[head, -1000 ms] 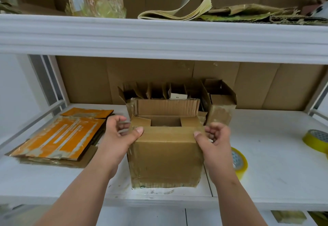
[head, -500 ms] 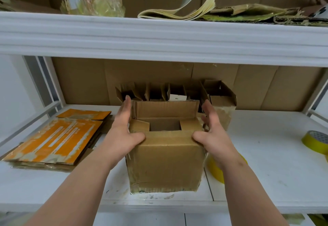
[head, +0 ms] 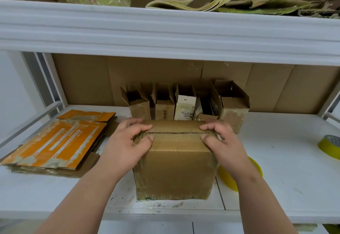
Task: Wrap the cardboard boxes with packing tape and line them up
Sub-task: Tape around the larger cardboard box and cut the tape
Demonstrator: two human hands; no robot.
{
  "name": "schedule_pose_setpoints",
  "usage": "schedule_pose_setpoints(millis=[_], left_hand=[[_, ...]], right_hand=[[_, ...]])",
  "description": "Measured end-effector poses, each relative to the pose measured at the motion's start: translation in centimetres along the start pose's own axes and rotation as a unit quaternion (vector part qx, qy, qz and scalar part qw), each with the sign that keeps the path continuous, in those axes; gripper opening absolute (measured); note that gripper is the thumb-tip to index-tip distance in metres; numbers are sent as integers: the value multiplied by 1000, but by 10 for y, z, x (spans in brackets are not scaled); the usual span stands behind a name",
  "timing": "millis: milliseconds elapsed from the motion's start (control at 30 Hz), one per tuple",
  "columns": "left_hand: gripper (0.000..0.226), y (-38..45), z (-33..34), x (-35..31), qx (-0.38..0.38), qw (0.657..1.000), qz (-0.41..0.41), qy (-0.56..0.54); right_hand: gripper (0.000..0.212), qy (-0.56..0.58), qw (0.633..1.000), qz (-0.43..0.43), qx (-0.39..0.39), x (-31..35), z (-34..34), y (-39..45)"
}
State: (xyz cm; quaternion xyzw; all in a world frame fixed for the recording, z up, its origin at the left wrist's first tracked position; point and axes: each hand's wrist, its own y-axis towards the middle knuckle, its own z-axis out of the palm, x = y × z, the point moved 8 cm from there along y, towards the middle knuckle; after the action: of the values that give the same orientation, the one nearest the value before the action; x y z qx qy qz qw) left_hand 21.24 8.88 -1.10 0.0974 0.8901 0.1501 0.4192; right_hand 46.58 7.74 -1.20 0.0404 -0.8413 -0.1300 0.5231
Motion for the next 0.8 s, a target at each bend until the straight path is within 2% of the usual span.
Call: schedule_pose_setpoints(millis=[67,200,233,367,533,633,733,800], left_hand=[[35,-1,0,0,9,1000,2,17],[71,-3,-1,-1,36,998,7,43],[70,-2,-1,-2,40,998,7,47],[43,0,0,-4,38,996,8,76],[40,-7,8,-27,24,986,62,156],[51,-11,11,-32,54,976,58,201],[84,-15,12,-32,114,959,42,258],[94,-16,13,-35,137,947,30,290]], right_hand=[[12,0,1000,-7,-10,-2,-1,1],[7,-33,999,-28,-19,0,-2,3],[6,-47,998,-31,-20,0,-2,3],[5,-84,995,-51,-34,0,-4,7],[10,-90,994,-47,-49,-2,-5,7],[13,-116,991,-43,-57,-2,-4,6],[17,-153,986,-27,-54,2,-3,3],[27,-186,981,-29,-49,6,-5,-2]])
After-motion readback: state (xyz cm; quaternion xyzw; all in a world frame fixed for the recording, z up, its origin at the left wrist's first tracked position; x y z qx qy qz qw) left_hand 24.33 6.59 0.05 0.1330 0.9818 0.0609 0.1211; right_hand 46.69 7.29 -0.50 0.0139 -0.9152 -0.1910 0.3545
